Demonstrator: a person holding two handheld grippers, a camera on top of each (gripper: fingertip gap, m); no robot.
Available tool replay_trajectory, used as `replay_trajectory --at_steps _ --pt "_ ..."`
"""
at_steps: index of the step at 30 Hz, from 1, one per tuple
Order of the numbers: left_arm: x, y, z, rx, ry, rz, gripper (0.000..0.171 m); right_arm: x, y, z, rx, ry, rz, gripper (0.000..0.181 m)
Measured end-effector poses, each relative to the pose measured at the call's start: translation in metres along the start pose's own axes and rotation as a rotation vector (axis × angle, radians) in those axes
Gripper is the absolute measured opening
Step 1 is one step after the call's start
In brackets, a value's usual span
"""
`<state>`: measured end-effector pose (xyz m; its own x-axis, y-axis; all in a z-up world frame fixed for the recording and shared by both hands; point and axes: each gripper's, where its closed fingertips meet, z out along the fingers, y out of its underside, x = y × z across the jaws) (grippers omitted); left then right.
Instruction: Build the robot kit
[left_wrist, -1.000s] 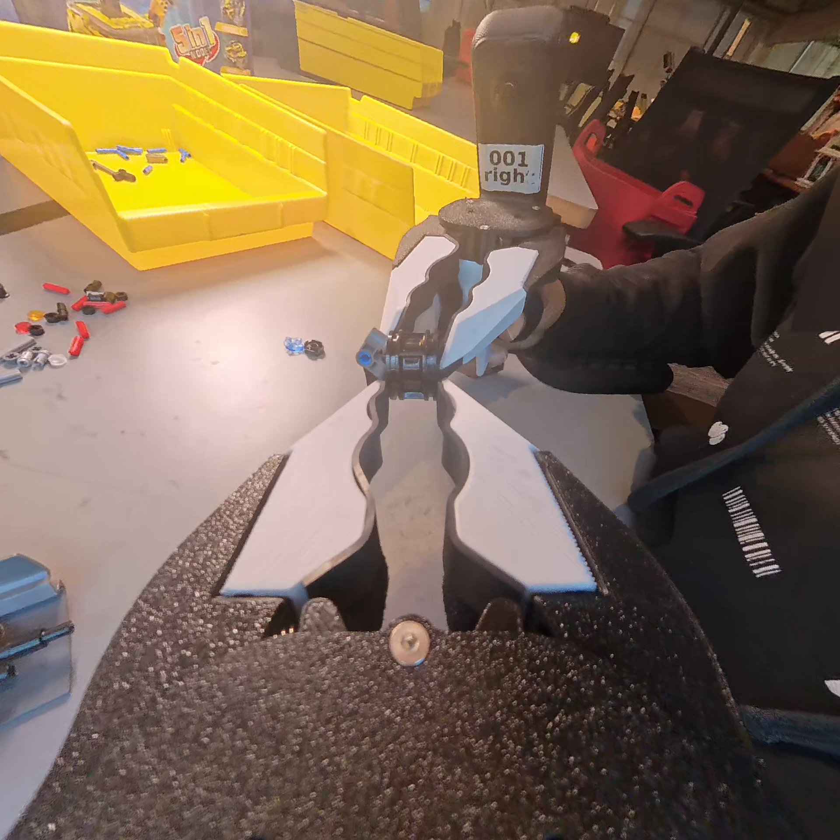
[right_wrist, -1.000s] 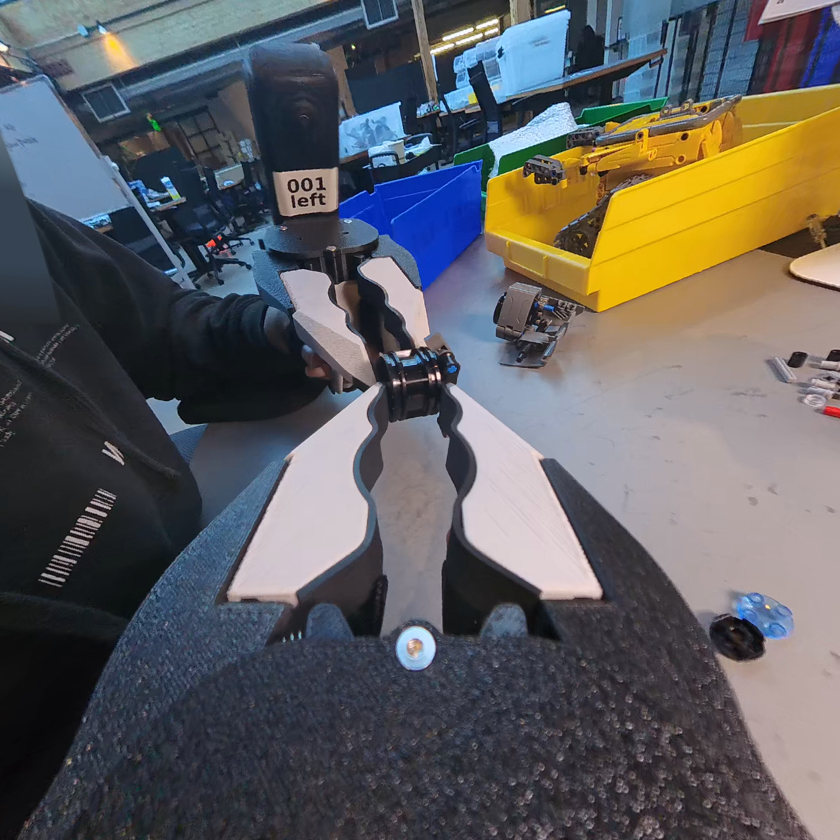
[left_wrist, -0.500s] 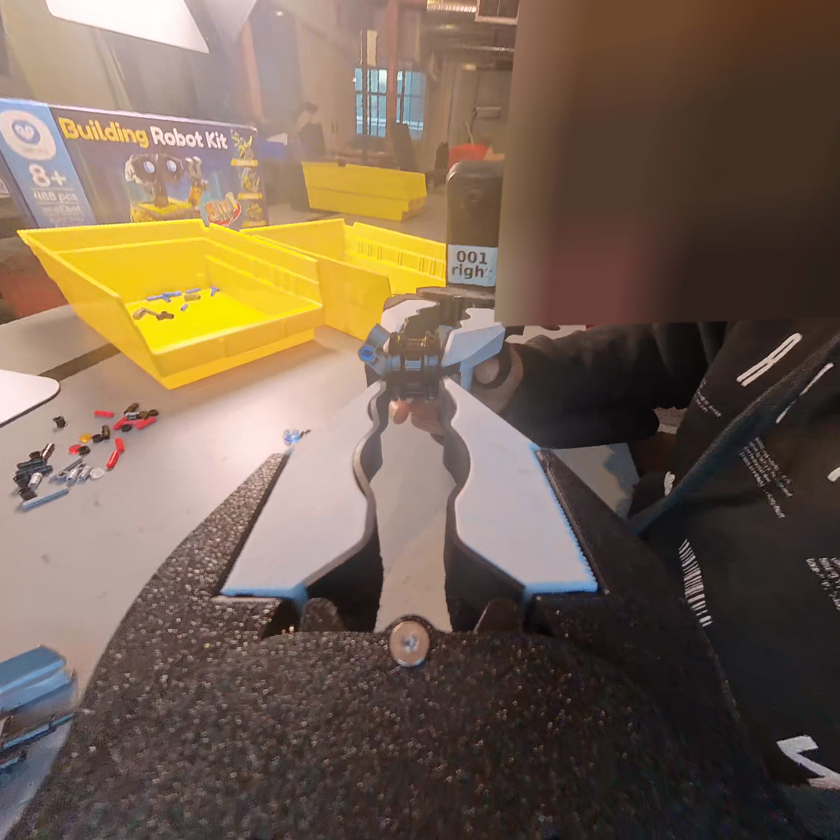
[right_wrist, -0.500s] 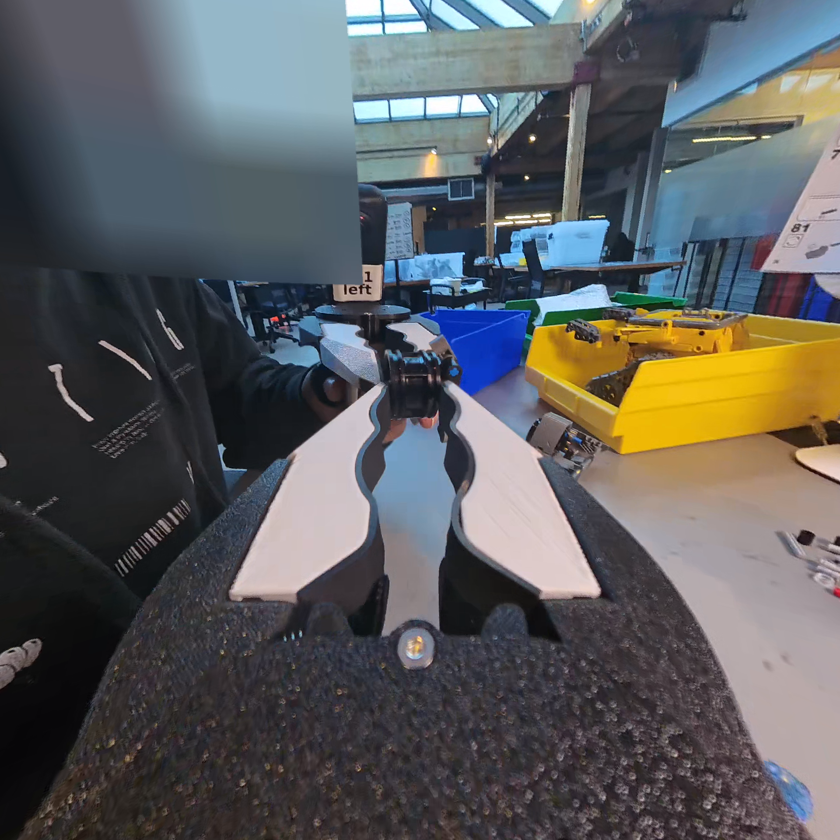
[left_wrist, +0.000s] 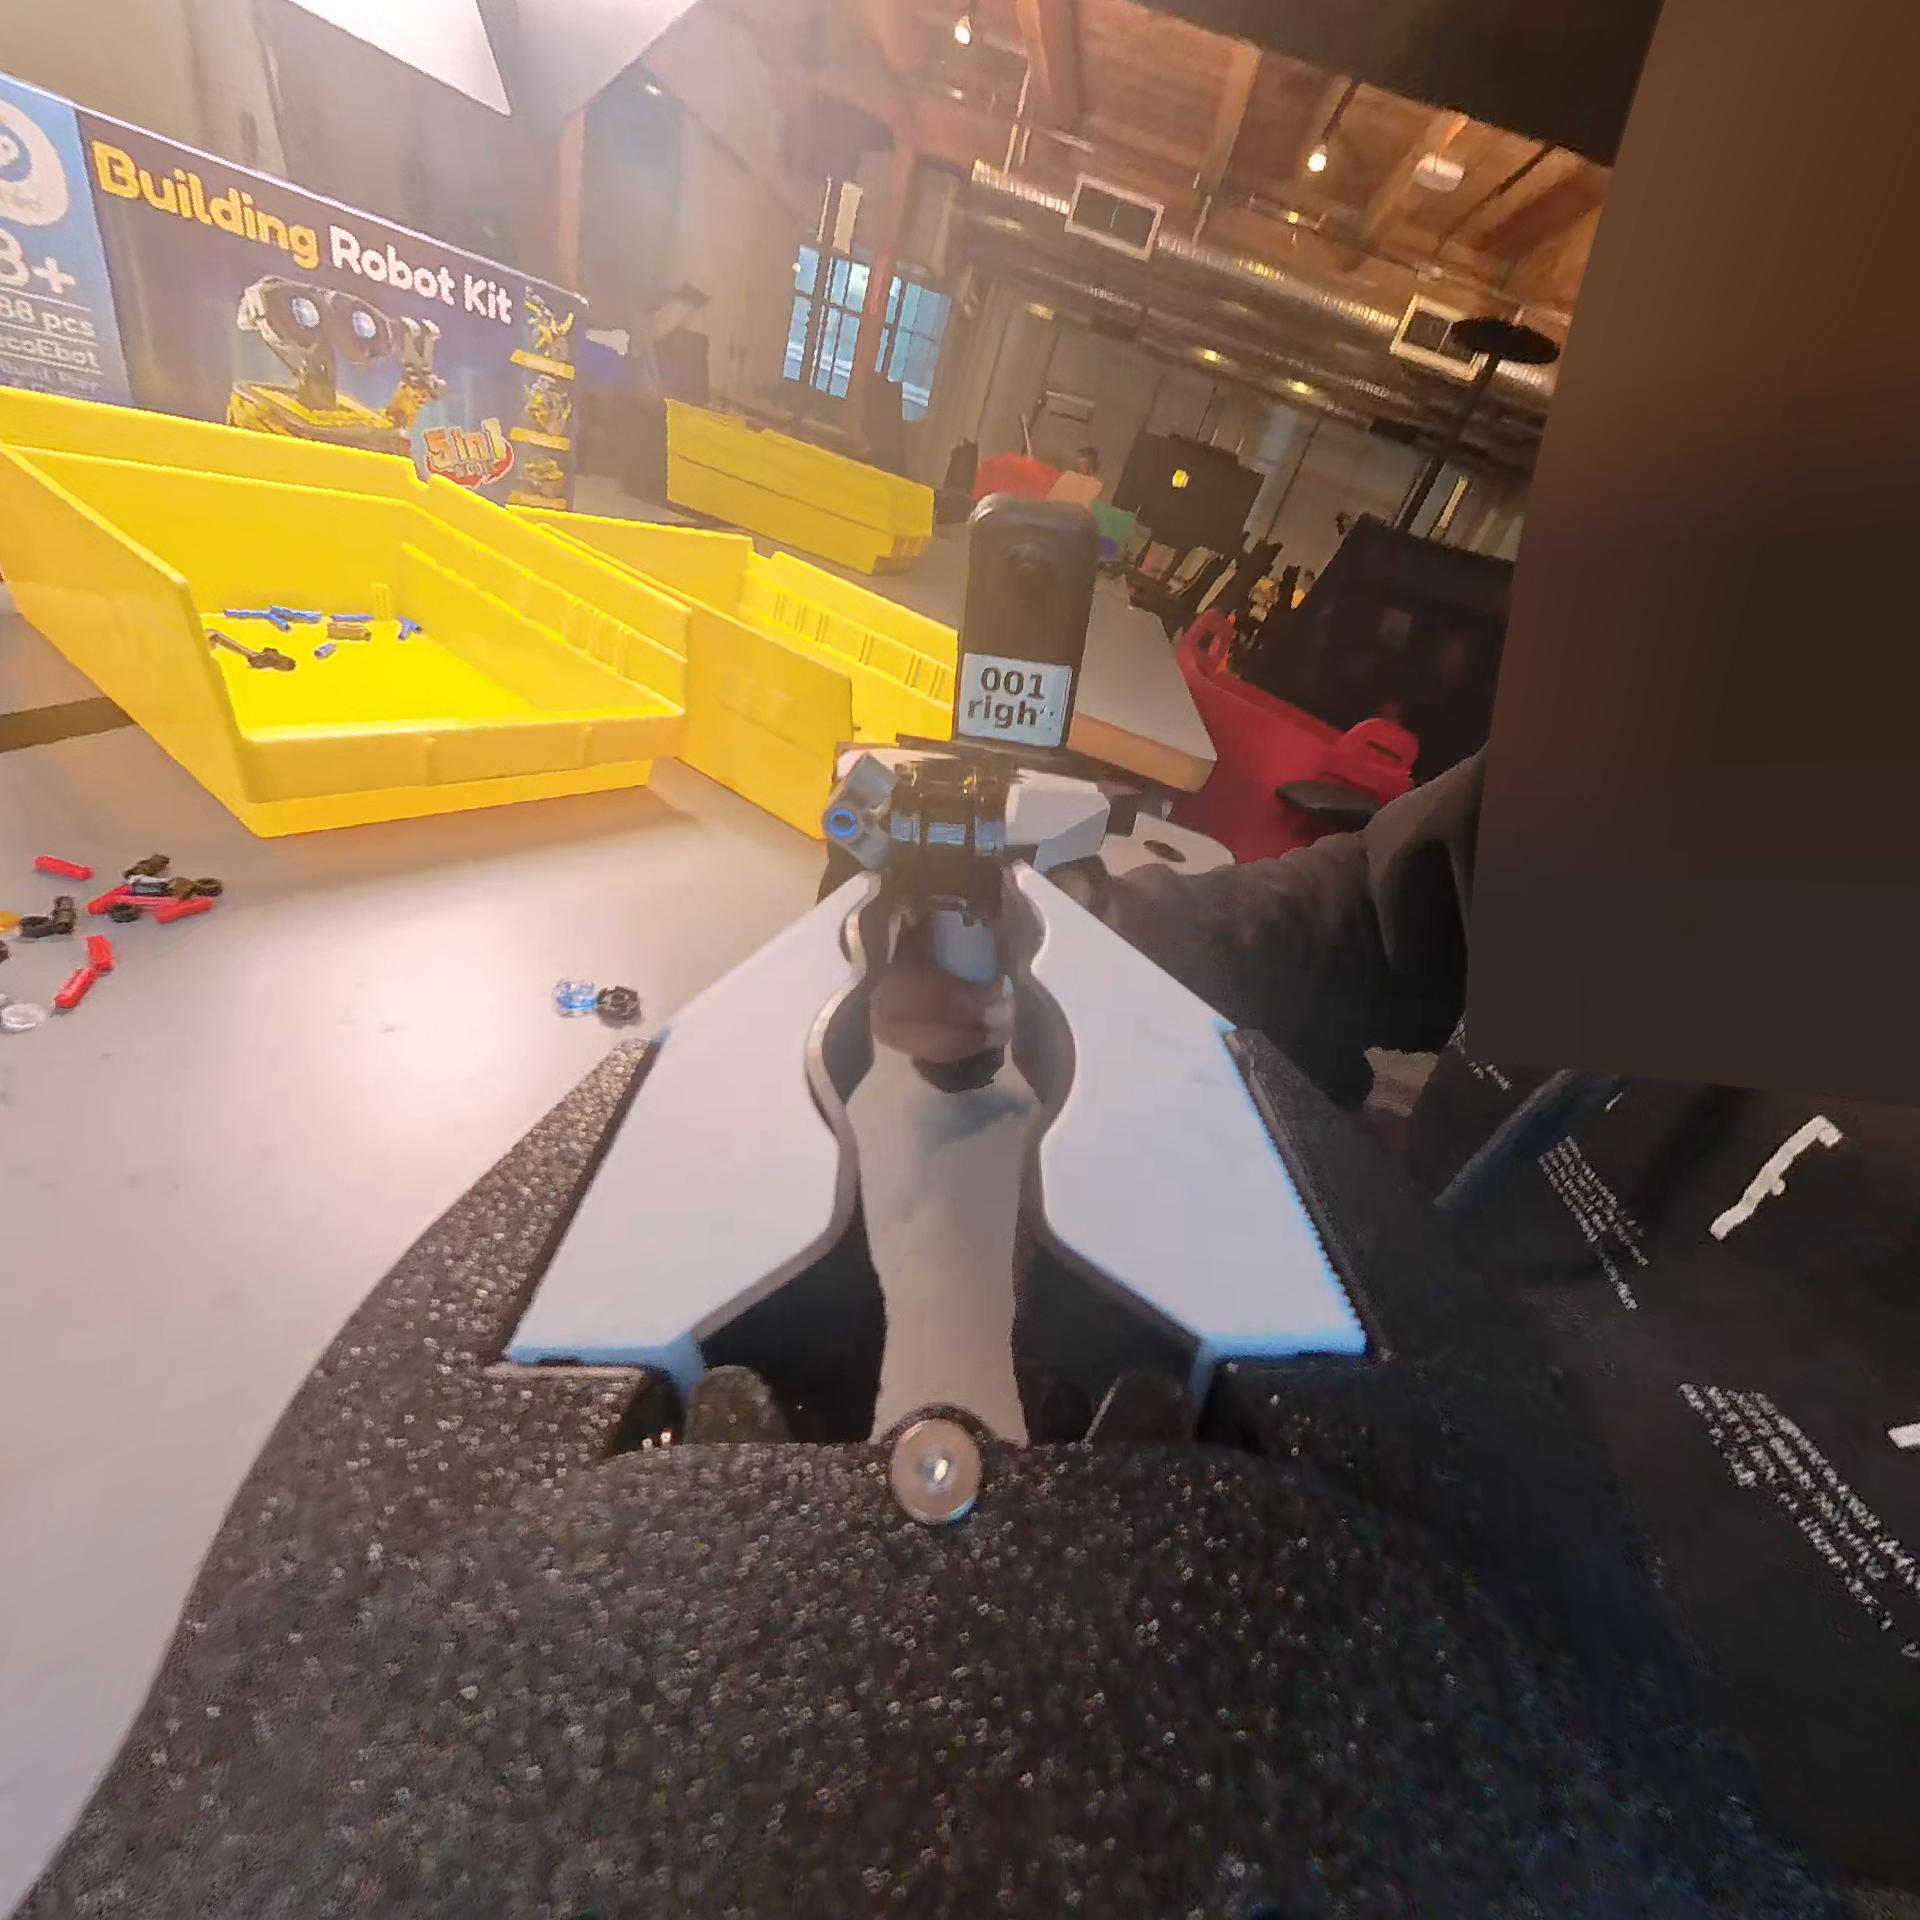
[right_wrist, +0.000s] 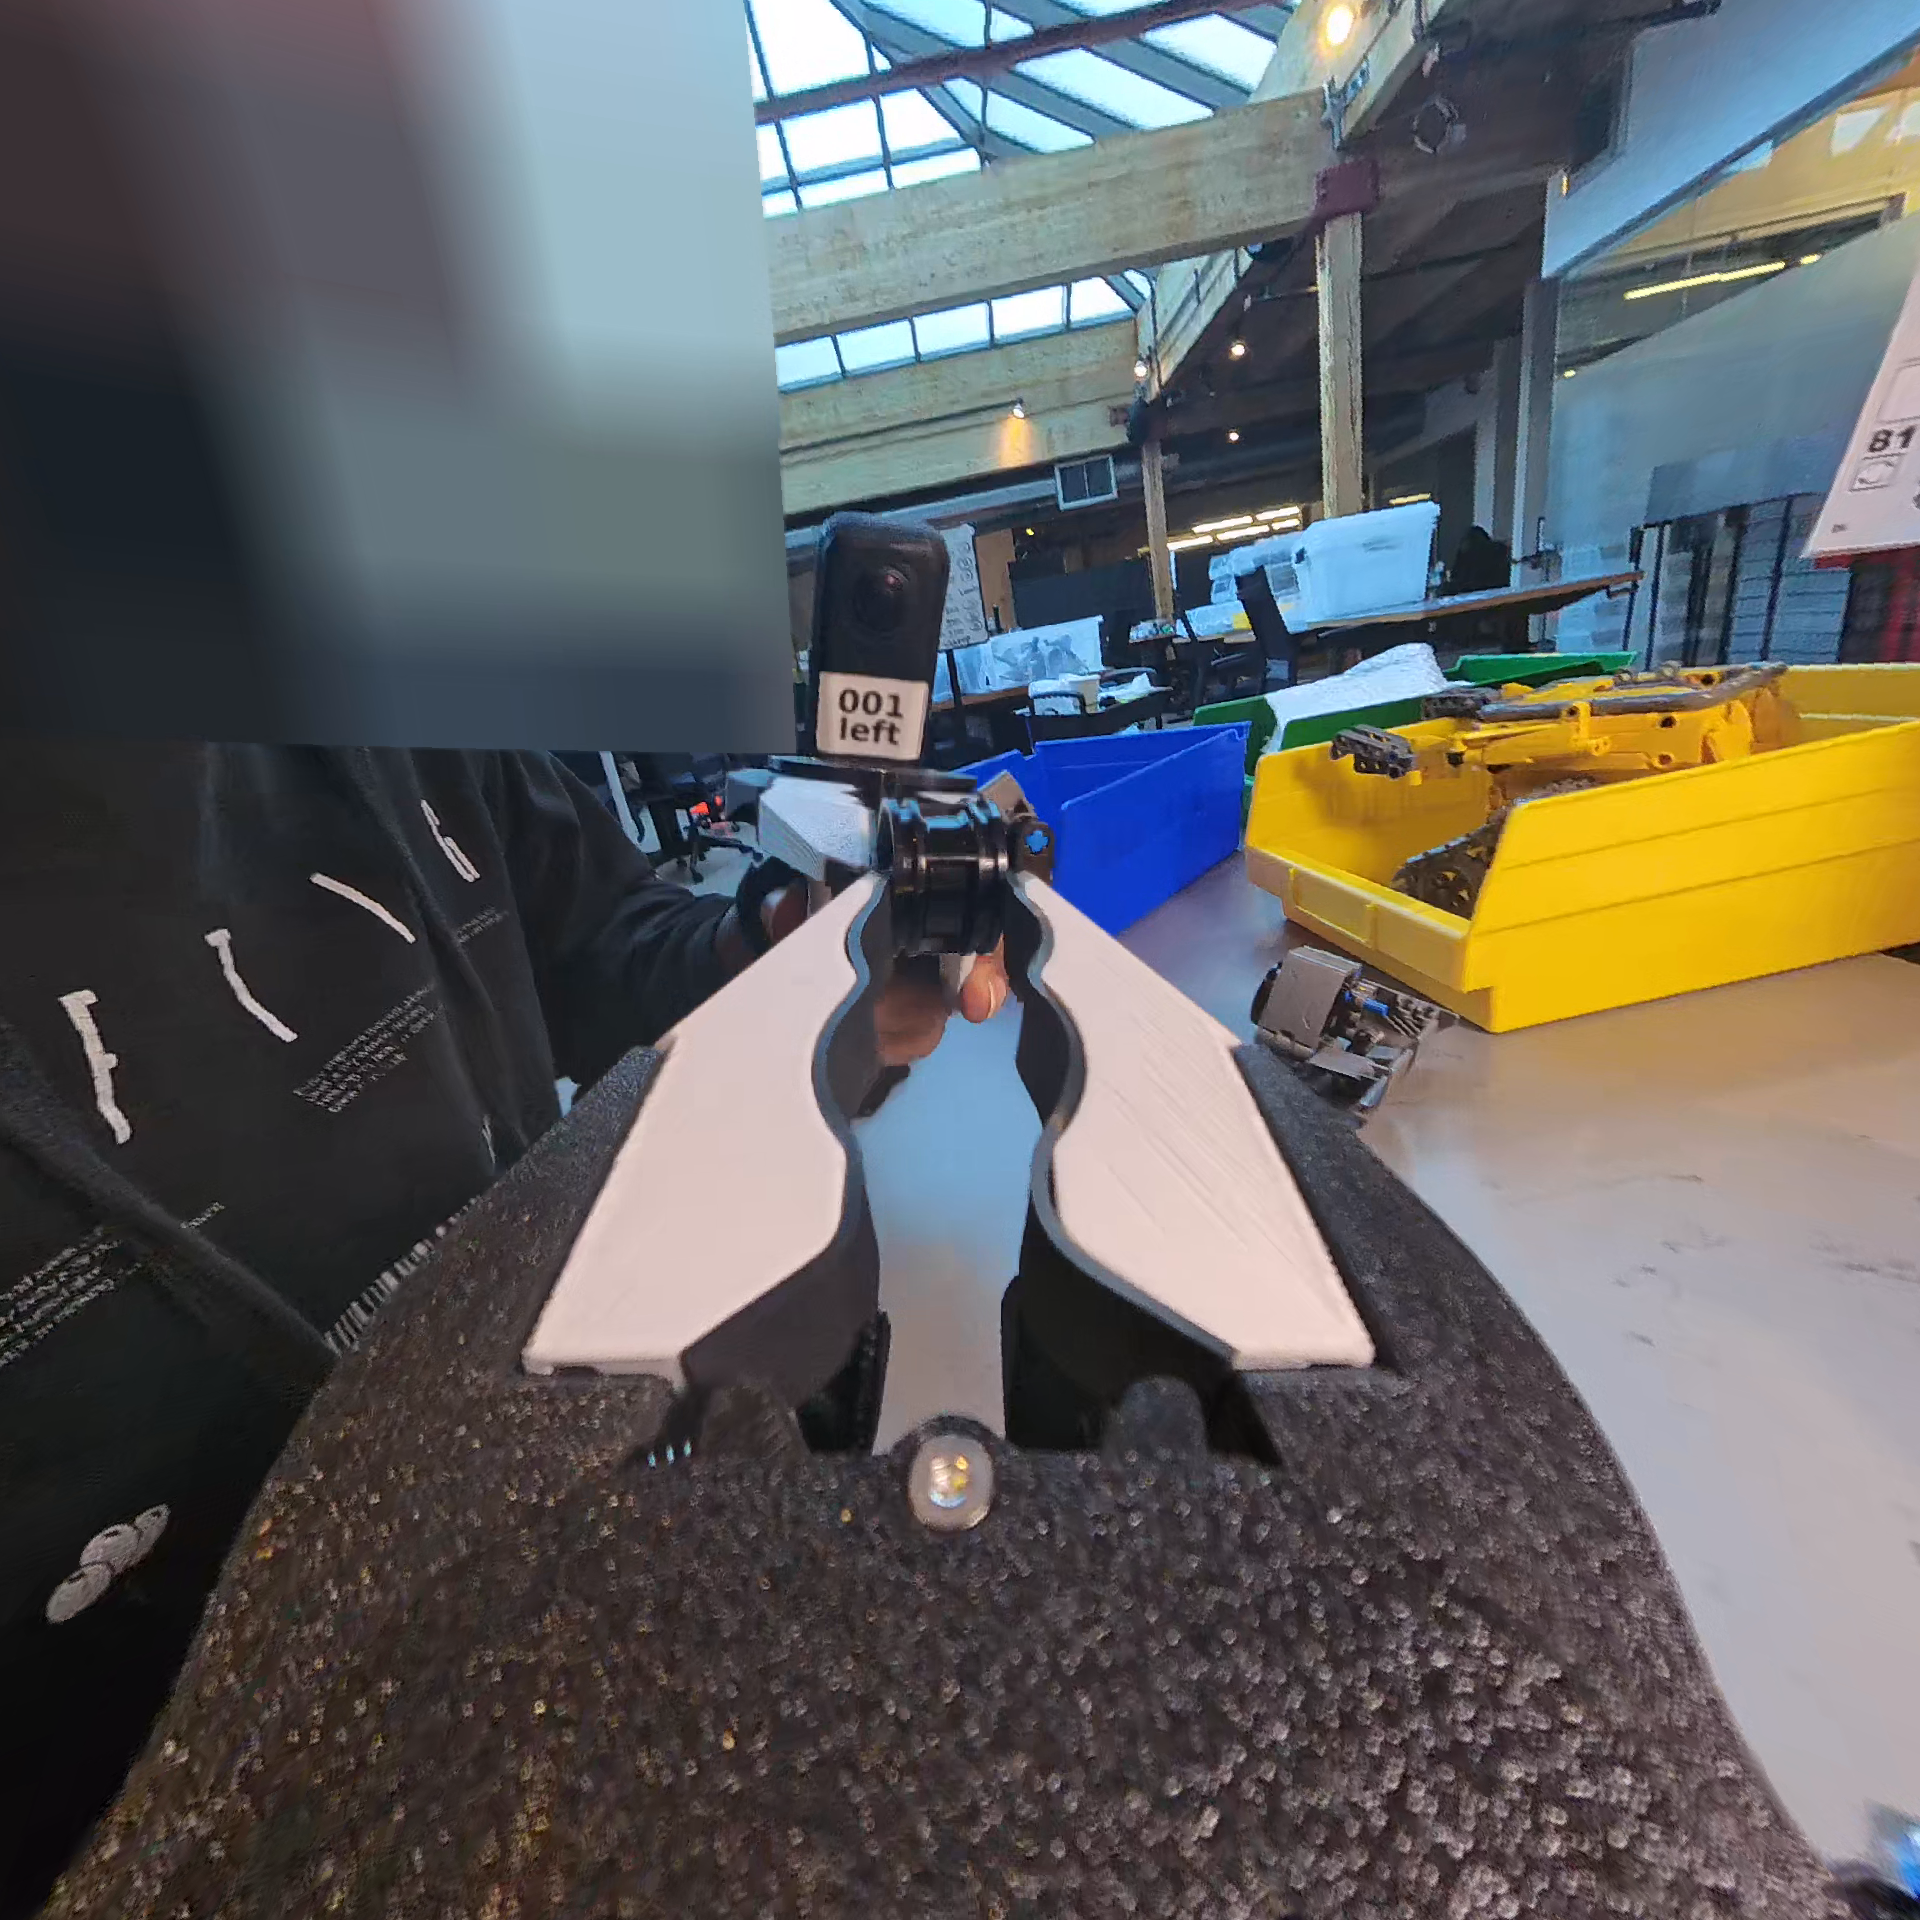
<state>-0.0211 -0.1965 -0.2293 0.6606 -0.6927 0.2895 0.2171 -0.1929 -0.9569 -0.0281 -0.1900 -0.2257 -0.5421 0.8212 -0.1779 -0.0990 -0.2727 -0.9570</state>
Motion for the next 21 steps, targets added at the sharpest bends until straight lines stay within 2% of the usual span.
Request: replay_trajectory --at_steps 7,11,16,21 --pt "-0.012 0.012 -0.001 -0.106 -0.074 0.091 0.019 0.010 0.014 -0.001 -0.105 0.072 0.067 0.022" --pt "-0.017 0.015 0.000 -0.119 -0.098 0.089 0.019 0.015 0.017 -0.001 -0.138 0.110 0.083 0.022" --pt "-0.026 0.015 -0.001 -0.147 -0.210 0.229 0.019 0.023 0.019 -0.001 -0.147 0.211 0.120 0.023" --pt "-0.031 0.014 -0.002 -0.140 -0.241 0.227 0.019 0.029 0.019 0.000 -0.113 0.262 0.191 0.022"
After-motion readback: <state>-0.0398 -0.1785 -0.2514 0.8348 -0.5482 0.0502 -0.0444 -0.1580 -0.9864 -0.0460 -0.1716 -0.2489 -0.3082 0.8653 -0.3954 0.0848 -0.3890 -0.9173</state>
